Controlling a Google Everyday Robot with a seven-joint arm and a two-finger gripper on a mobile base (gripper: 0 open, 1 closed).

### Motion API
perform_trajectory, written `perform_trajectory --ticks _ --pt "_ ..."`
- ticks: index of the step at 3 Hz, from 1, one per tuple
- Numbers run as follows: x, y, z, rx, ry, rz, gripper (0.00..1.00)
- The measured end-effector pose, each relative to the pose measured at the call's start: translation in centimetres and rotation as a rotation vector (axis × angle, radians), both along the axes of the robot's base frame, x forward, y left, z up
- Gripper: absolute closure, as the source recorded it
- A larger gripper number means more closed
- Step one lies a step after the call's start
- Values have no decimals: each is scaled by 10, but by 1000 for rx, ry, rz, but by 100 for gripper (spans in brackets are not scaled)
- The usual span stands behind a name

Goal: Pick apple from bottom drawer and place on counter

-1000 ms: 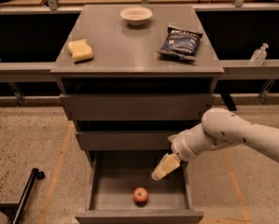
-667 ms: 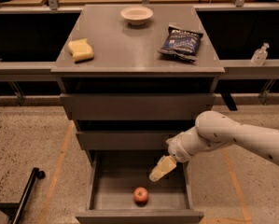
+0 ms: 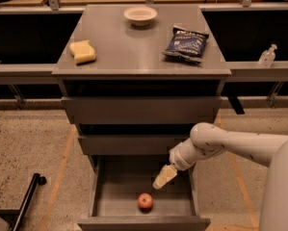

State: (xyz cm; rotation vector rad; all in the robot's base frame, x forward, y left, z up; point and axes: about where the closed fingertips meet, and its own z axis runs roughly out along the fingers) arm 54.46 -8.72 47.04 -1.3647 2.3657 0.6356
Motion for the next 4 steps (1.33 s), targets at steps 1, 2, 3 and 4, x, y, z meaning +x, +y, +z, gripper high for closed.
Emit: perform_trajectory --ticks 1,2,3,4 --pt "-2 0 -9 12 14 -9 0" --pt "-5 -5 -31 59 43 -52 0" --pt "6 -6 -72 81 65 -96 0" --pt "1 -4 -82 86 83 -96 0"
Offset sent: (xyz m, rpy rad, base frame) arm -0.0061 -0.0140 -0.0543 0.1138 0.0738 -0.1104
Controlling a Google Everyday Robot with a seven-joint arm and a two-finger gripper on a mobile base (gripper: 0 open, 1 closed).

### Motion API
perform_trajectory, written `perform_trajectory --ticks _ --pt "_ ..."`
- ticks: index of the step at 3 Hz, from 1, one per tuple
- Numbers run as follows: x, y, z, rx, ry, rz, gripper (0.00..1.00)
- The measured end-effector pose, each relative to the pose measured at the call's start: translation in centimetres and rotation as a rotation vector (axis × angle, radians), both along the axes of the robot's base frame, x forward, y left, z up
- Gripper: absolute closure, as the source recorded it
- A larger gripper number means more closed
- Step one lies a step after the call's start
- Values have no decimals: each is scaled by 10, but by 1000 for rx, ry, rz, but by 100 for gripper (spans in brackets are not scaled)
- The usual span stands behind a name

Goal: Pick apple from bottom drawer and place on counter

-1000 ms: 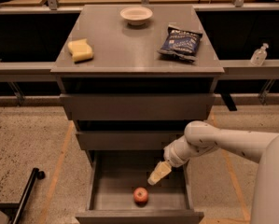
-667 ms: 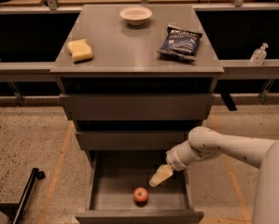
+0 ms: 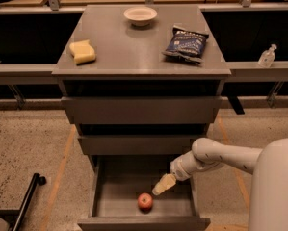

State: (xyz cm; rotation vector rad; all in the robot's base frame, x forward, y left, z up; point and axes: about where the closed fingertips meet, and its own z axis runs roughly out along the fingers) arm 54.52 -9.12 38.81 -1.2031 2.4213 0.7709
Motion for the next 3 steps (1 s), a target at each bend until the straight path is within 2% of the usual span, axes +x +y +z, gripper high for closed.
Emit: perform_trajectory --ticks 1,2,3 --pt "-1 -2 -7 5 21 -19 0" --pt "2 14 -30 60 48 -28 0" --pt "5 33 -70 66 84 -27 0"
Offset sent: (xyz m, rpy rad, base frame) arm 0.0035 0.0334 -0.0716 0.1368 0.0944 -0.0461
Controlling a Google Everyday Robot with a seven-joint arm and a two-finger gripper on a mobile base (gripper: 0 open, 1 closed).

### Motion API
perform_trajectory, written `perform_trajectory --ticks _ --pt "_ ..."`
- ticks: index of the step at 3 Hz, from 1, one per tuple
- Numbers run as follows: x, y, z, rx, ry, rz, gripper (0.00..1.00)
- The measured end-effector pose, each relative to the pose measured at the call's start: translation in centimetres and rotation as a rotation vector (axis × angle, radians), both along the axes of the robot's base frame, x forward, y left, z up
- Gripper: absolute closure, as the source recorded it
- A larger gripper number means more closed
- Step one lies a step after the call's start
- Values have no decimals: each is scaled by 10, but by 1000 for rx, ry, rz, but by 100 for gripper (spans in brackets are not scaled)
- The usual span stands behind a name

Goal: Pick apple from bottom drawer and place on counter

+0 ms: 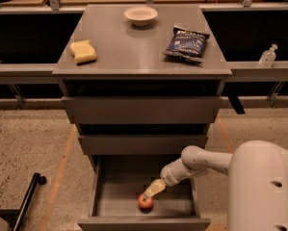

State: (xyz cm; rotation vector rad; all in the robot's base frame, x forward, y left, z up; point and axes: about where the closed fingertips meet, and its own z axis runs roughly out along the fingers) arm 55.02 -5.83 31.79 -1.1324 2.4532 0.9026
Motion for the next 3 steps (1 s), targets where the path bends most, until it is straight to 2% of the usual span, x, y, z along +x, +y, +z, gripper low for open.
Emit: perform_trajectory --ticks 1,2,3 --pt "3 32 -57 67 86 -28 0" --pt "0 30 -58 58 74 -22 0" --pt "1 32 -73 40 59 -9 0"
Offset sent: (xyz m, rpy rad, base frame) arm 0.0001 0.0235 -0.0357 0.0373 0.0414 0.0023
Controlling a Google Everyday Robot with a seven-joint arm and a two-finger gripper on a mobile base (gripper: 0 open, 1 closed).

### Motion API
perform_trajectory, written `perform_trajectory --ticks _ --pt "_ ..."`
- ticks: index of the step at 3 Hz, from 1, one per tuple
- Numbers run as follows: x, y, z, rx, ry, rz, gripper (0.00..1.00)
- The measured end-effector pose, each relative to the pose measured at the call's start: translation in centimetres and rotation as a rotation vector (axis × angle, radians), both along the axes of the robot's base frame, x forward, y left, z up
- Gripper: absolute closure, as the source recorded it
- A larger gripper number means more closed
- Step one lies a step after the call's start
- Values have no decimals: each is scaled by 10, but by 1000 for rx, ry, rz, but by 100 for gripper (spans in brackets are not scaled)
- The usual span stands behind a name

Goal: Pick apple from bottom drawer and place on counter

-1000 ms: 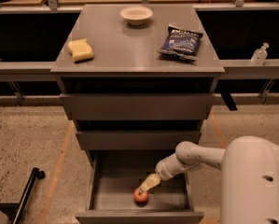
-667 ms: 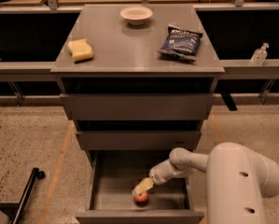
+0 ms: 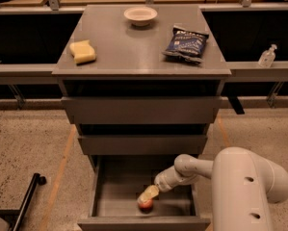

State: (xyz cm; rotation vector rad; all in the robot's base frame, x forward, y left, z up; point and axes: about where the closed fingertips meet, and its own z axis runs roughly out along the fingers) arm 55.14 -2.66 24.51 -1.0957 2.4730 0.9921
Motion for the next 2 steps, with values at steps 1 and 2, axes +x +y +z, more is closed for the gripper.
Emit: perform_trajectory --ticks 1,2 --pt "2 0 -40 -63 7 -13 0" --pt "5 1 -70 -128 1 -46 0"
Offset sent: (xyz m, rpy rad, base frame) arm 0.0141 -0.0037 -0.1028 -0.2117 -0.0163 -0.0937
